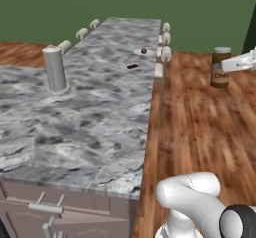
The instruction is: Take the cinnamon bottle from the cabinet and place it on the dining table, next to the plate with the cupcake. Then take the chocolate from the dining counter and place it on the cupcake plate.
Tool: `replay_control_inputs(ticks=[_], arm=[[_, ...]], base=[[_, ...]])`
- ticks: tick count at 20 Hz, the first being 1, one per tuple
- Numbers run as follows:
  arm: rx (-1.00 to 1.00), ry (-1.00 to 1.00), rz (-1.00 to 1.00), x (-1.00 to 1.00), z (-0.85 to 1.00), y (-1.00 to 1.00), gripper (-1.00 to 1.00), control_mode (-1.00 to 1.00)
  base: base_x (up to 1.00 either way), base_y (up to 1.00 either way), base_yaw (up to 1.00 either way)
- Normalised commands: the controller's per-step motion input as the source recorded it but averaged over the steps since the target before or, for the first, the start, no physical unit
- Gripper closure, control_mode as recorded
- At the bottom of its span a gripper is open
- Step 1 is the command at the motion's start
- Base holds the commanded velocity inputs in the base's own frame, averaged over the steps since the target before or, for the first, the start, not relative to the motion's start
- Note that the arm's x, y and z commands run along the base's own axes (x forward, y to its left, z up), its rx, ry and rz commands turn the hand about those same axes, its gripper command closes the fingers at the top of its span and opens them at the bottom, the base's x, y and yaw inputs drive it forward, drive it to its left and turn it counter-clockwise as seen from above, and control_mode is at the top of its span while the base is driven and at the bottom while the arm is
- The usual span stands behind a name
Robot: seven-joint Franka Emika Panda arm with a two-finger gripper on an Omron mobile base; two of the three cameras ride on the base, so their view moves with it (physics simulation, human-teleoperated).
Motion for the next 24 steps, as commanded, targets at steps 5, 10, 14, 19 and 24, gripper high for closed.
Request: replay_control_inputs(ticks=[5,10,14,19,24], arm=[[0.0,0.0,0.0,0.0,0.0,0.0,1.0,1.0],[0.0,0.0,0.0,0.0,0.0,0.0,1.0,1.0],[0.0,0.0,0.0,0.0,0.0,0.0,1.0,1.0],[0.0,0.0,0.0,0.0,0.0,0.0,1.0,1.0],[0.0,0.0,0.0,0.0,0.0,0.0,1.0,1.0]], base=[[0.19,-1.0,0.11],[0.7,-1.0,0.17],[0.88,-1.0,0.25],[0.87,-0.85,0.36],[0.78,-0.74,0.43]])
